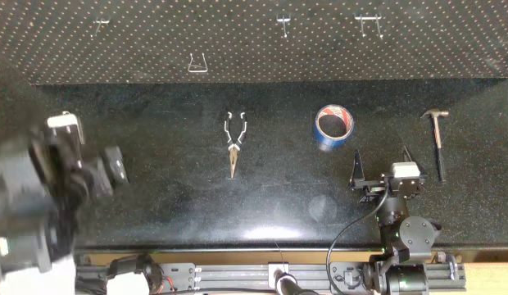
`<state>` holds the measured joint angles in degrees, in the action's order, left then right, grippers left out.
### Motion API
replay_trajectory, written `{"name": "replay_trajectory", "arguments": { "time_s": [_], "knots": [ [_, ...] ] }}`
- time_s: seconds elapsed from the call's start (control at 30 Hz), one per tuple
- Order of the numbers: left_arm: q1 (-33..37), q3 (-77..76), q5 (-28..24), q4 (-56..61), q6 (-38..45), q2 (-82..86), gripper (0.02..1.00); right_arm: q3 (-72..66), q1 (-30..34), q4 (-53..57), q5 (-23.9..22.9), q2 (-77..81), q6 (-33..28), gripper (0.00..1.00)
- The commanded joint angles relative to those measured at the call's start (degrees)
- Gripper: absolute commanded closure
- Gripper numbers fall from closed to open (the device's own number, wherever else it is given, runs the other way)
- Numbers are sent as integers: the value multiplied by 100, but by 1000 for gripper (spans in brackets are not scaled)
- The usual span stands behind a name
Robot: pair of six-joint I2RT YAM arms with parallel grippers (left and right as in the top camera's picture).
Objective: Place Tools Onto Pegboard
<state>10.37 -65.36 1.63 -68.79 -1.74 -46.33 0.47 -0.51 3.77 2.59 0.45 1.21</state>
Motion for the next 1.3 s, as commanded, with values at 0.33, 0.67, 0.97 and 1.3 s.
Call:
{"name": "replay_trajectory", "arguments": {
  "time_s": [0.33, 0.67, 0.97, 1.3],
  "knots": [
    [3239, -1510, -396, 1423, 4918, -6111, 49, -24, -44, 13, -26, -39, 44, 25],
    [3230, -1451, -684, 1467, 4356, -6765, 47, -24, -44, 13, -26, -39, 44, 25],
    [3222, -979, -382, 1893, 4356, -6935, 244, -24, -44, 13, -26, -39, 42, 25],
    [2452, -640, -590, 1930, 2859, -4817, 989, -24, -44, 13, -26, -39, 44, 25]
  ]
}}
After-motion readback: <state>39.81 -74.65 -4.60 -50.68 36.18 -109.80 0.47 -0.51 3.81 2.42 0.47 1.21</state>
